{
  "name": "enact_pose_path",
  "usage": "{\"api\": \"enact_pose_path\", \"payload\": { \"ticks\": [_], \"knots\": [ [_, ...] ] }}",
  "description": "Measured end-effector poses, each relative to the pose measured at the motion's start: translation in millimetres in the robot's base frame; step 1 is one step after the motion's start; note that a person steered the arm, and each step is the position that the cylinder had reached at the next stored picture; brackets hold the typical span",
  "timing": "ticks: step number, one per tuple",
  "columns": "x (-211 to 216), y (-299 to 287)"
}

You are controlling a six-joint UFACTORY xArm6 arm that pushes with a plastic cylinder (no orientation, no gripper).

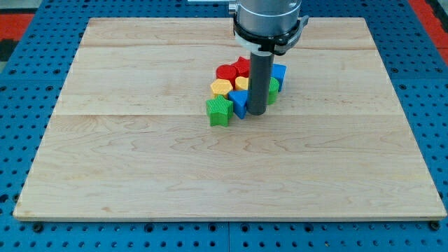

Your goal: Slightly push the blue cube along the green circle towards bottom

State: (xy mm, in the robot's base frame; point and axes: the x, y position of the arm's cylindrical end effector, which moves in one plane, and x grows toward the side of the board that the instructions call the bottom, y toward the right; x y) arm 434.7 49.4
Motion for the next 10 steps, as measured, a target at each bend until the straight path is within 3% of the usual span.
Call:
{"api": "enact_pose_path", "payload": {
  "ticks": [6,8,9,10],
  "knots": [
    [1,25],
    [-70,98],
    [-104,57],
    [-89,28]
  ]
}}
